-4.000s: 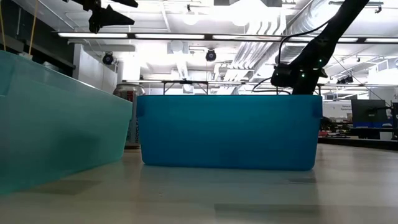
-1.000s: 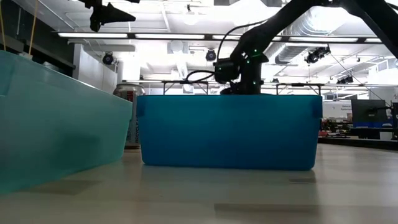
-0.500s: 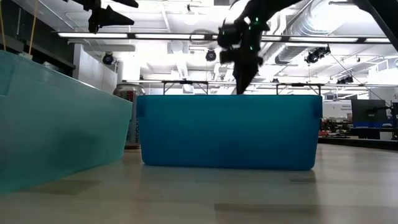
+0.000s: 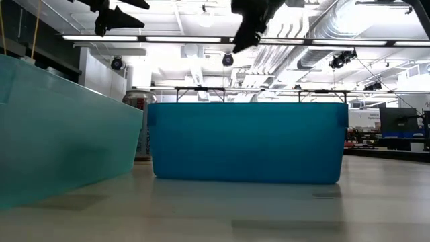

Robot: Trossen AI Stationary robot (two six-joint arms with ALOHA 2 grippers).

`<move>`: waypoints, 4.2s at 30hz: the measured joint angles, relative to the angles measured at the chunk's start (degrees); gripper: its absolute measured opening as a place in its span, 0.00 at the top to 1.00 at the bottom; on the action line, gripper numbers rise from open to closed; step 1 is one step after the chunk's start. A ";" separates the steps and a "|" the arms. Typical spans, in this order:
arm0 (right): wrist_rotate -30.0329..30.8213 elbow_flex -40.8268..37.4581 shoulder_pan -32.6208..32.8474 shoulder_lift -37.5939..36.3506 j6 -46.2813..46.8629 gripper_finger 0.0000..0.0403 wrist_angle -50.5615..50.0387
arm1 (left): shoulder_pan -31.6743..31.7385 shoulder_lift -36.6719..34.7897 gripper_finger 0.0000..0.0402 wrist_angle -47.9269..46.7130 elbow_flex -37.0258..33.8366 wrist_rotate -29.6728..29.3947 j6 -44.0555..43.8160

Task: Sort candy
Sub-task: Put the brown-white chocolate into the blue bin

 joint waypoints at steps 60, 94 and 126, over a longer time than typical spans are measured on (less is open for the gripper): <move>0.58 -0.11 -6.62 -6.75 -1.80 0.38 -5.76 | 46.20 61.64 0.43 -20.55 17.73 -4.82 -31.86; 0.67 -0.11 -6.62 -6.70 0.13 0.38 -4.84 | 45.12 61.22 0.49 -20.19 12.69 -4.39 -45.05; 0.65 -0.13 -6.61 -6.70 1.75 0.38 -4.80 | 29.39 18.42 0.99 -19.95 8.90 -4.40 -14.43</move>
